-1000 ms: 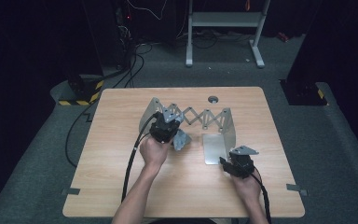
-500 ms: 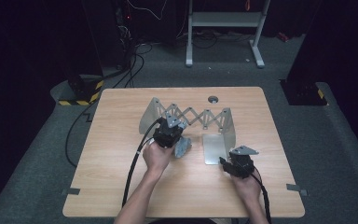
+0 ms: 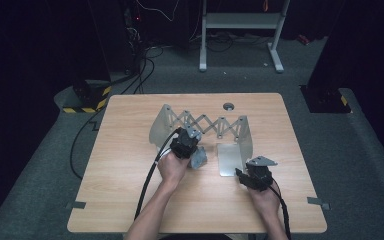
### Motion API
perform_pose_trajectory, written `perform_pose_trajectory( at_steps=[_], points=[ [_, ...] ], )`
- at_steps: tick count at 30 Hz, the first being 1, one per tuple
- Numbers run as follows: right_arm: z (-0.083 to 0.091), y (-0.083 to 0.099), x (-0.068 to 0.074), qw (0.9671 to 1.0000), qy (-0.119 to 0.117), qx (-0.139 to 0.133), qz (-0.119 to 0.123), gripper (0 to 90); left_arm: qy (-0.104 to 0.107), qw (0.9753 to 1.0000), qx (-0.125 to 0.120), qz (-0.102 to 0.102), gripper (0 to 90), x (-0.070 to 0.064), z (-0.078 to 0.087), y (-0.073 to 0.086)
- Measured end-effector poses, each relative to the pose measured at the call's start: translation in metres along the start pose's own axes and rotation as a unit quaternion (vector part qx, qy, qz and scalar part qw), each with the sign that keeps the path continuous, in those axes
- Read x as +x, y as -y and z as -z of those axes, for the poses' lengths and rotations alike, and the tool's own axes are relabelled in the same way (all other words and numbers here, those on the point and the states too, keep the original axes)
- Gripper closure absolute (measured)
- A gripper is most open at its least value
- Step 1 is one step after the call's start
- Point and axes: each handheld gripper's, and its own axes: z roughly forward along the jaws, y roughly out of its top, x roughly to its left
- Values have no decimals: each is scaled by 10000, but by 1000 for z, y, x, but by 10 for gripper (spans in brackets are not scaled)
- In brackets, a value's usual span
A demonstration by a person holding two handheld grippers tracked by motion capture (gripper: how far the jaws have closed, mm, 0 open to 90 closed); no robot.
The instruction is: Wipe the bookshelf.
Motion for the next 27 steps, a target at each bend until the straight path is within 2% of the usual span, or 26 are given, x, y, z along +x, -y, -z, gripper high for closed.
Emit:
perform_pose_trajectory(
  at_steps=[5,9,13,16,21,23,27],
  points=[
    [0,0,0,10000,-4,4,-14,504,105,9999,82,41,843,-5,-4,3],
    [0,0,0,10000,-4,5,-14,504,118,9998,166,-29,843,-9,-10,5],
    [0,0,0,10000,-5,3,-16,503,33,9995,301,56,843,-5,-21,9],
    [0,0,0,10000,-6,2,-18,503,-49,9993,373,40,843,-1,-25,11],
    [0,0,0,10000,-9,4,-19,502,-99,9992,373,72,843,2,-26,8],
    [0,0,0,10000,-8,3,-17,502,-133,9993,318,114,843,2,-24,4],
    [0,0,0,10000,-10,4,-17,502,-183,9997,146,62,844,1,-16,-6]
  ],
)
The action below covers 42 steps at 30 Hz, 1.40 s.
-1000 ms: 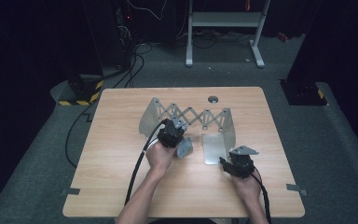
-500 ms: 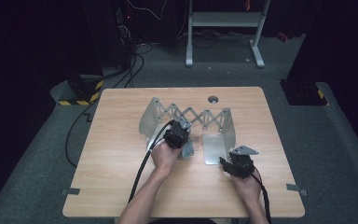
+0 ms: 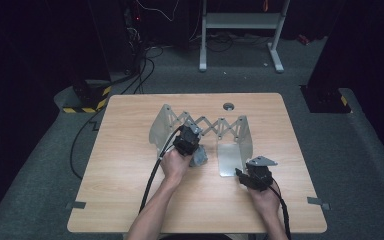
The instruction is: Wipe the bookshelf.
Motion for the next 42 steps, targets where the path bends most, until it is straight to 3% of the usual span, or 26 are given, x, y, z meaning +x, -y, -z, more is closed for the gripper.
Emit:
perform_pose_trajectory(
  at_steps=[7,13,17,29,37,42],
  points=[
    [0,0,0,10000,2,-1,4,502,24,9997,-255,-26,845,-1,16,-22],
    [0,0,0,10000,0,0,3,502,27,9987,-486,121,845,5,28,-41],
    [0,0,0,10000,2,-3,16,502,19,9986,-526,105,845,8,31,-46],
    [0,0,0,10000,4,-2,16,502,159,9992,-377,41,844,-2,23,-36],
    [0,0,0,10000,3,-3,14,502,139,9997,-183,11,844,-7,9,-23],
    [0,0,0,10000,1,-1,3,502,161,9998,-72,98,843,-8,-2,-12]
  ],
)
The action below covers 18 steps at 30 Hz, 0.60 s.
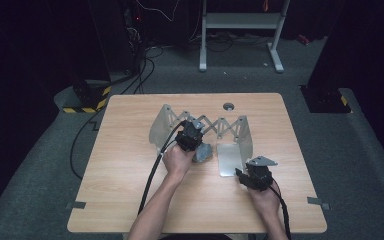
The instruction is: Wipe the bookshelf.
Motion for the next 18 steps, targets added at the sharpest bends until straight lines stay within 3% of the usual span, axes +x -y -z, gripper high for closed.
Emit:
perform_pose_trajectory(
  at_steps=[12,18],
  points=[
    [0,0,0,10000,-2,-2,-6,502,23,9993,81,363,844,3,-25,11],
    [0,0,0,10000,30,-7,-16,522,-3,9991,106,409,843,2,-33,15]
  ],
)
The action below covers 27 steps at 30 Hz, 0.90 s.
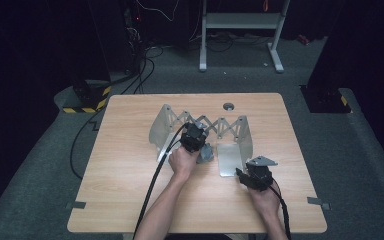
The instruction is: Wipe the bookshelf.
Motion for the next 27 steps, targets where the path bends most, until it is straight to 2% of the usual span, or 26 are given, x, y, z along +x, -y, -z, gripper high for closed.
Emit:
perform_pose_trajectory(
  at_steps=[5,14,18,22,27],
  points=[
    [0,0,-1,10000,67,-17,-57,577,9,10000,-35,12,843,1,5,-6],
    [0,0,-1,10000,52,-40,-69,665,48,9993,-359,62,844,1,23,-25],
    [1,0,-1,10000,47,-41,-71,666,35,9983,-567,157,844,0,31,-36],
    [1,0,-1,10000,41,-43,-66,665,37,9972,-739,112,844,-2,40,-45],
    [1,1,-1,10000,31,-42,-66,663,112,9943,-1057,67,845,-6,57,-57]
  ],
)
